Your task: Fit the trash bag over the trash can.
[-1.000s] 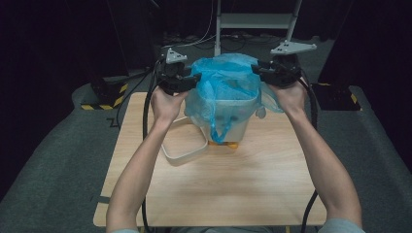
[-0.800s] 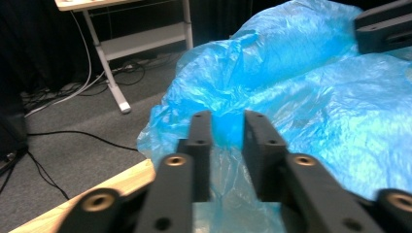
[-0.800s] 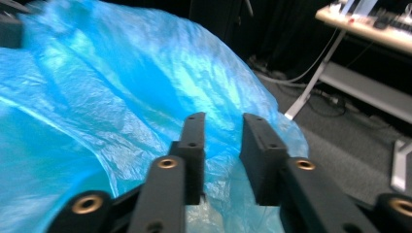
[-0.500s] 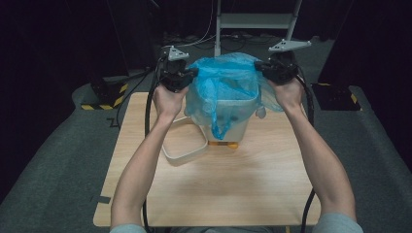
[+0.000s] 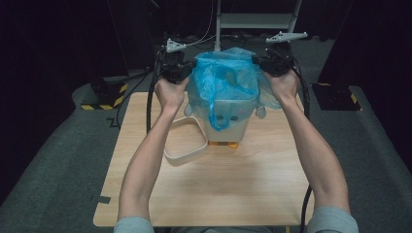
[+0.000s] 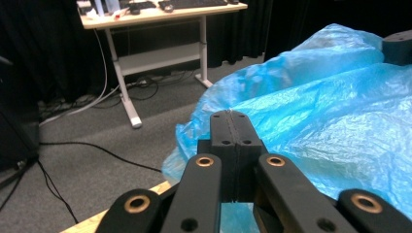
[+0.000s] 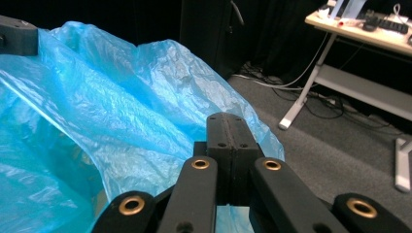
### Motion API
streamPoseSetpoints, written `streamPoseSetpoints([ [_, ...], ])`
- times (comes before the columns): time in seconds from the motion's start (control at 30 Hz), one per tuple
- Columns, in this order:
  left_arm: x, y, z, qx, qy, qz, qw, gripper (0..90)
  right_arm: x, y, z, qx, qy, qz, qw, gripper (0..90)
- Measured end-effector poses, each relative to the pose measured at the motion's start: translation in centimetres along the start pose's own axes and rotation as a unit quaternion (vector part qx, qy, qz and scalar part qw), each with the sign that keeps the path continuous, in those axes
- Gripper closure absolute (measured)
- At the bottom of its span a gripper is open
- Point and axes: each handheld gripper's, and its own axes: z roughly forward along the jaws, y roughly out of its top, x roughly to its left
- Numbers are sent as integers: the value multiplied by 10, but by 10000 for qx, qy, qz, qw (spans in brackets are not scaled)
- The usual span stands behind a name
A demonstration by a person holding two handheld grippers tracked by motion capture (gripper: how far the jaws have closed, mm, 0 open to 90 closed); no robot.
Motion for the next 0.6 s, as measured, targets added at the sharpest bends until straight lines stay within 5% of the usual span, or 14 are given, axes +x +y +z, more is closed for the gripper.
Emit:
streamPoseSetpoints([
  [0.23, 8, -4, 20, 183, -60, -193, 9996, 898, -6, -2, 13, 175, -46, 76, 9998, 900],
  [0.43, 7, -6, 23, 270, -63, -111, 9996, 898, -10, -6, 16, 280, 52, 163, 9995, 899],
  [0.6, 7, -5, 22, 277, -80, -46, 9996, 899, -6, -8, 7, 286, 32, -23, 9996, 900],
])
